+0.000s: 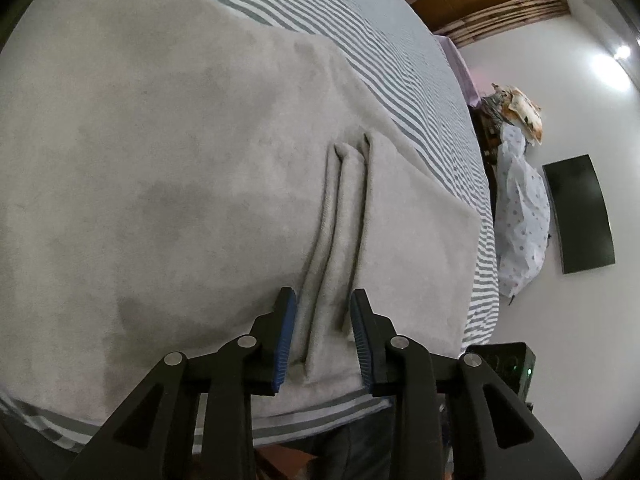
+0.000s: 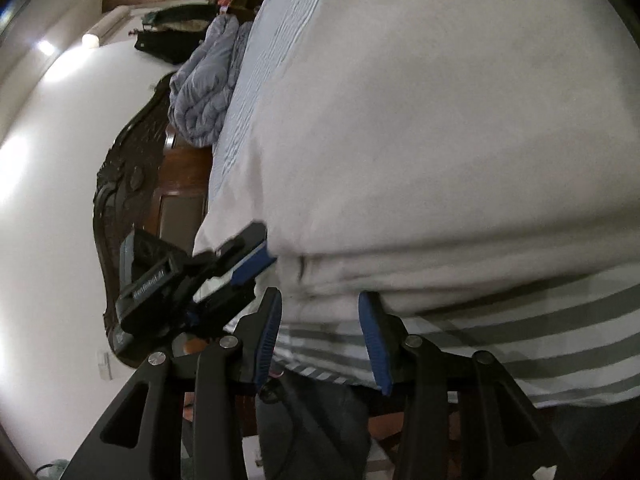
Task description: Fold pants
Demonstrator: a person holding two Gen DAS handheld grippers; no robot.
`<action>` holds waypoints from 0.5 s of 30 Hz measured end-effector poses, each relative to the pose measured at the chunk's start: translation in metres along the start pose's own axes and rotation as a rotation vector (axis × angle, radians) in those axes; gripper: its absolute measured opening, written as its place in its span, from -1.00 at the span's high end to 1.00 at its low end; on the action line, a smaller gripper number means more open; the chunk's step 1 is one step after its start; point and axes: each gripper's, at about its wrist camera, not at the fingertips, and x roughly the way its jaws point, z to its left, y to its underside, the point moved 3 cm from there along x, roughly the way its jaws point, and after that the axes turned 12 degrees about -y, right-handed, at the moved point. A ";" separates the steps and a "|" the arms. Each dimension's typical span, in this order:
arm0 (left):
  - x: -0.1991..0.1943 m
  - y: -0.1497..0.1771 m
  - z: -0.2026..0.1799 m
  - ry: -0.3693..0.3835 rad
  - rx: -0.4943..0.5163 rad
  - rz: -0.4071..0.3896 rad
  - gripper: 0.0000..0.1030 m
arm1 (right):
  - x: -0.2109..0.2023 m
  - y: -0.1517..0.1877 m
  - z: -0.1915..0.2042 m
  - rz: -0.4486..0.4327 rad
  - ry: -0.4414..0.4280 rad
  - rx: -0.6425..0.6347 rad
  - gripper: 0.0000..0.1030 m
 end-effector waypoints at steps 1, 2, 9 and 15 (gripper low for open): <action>0.002 -0.001 0.000 0.009 -0.001 0.006 0.27 | -0.006 -0.004 -0.001 -0.022 0.001 0.006 0.25; 0.003 -0.001 -0.002 0.024 -0.003 0.009 0.14 | -0.012 -0.007 -0.002 -0.038 0.006 0.009 0.25; 0.005 -0.004 -0.002 0.076 -0.039 0.017 -0.05 | -0.067 -0.033 -0.013 -0.194 0.038 0.036 0.23; 0.009 -0.008 -0.025 0.010 0.024 0.005 -0.04 | -0.073 -0.035 -0.013 -0.205 0.043 0.019 0.23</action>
